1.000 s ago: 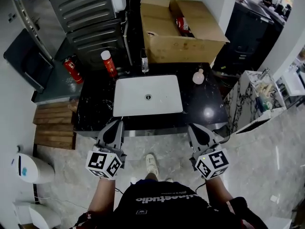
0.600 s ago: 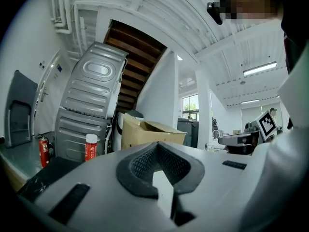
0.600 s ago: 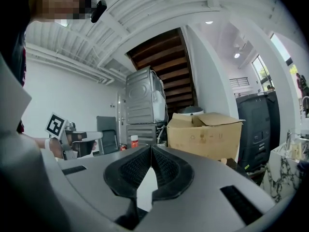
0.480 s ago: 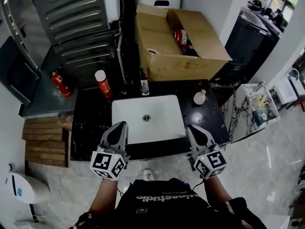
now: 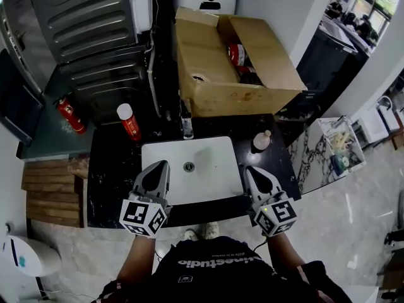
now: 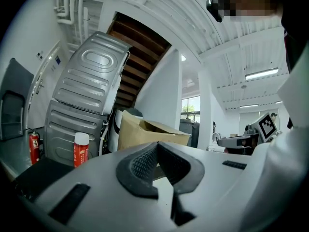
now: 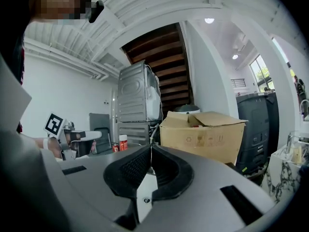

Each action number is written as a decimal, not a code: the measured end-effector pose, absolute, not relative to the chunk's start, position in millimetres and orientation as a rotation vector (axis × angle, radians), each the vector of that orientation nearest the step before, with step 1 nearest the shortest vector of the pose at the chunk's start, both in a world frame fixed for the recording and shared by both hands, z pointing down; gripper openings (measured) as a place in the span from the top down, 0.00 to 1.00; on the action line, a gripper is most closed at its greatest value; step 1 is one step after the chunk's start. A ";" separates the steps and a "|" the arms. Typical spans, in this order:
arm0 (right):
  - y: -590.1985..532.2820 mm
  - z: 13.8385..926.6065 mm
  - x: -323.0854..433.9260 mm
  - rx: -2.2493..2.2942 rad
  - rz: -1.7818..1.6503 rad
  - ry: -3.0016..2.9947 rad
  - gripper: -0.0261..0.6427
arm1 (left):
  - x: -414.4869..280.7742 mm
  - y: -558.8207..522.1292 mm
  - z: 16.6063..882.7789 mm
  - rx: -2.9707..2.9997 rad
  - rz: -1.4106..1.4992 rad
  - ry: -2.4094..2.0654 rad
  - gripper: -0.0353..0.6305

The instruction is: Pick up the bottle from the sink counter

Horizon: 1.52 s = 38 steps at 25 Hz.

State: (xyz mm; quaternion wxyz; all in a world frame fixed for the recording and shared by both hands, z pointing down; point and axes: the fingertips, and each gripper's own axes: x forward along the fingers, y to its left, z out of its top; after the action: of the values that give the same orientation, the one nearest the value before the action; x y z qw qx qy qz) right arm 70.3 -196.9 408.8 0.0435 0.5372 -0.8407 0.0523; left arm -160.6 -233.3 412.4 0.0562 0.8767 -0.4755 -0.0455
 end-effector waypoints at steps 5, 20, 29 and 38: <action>-225.3 408.6 86.1 1.647 0.142 -2.574 0.90 | -139.8 -254.7 410.6 2.671 -0.123 -1.421 0.93; -324.2 488.2 211.0 1.808 0.263 -2.353 0.67 | -33.6 -320.1 443.7 2.711 0.002 -1.245 0.93; -395.8 568.8 280.3 1.914 0.344 -2.094 0.64 | -7.1 -354.3 467.2 2.683 0.117 -1.222 0.93; -432.5 611.8 297.0 1.873 0.369 -2.039 0.64 | -10.2 -373.7 484.3 2.620 0.204 -1.288 0.93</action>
State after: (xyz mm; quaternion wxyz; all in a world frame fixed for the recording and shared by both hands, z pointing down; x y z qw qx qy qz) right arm 297.0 -432.5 611.8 0.1732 0.6604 -0.7190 0.1301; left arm -10.2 -373.7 484.3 0.1072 0.8901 -0.4374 0.0694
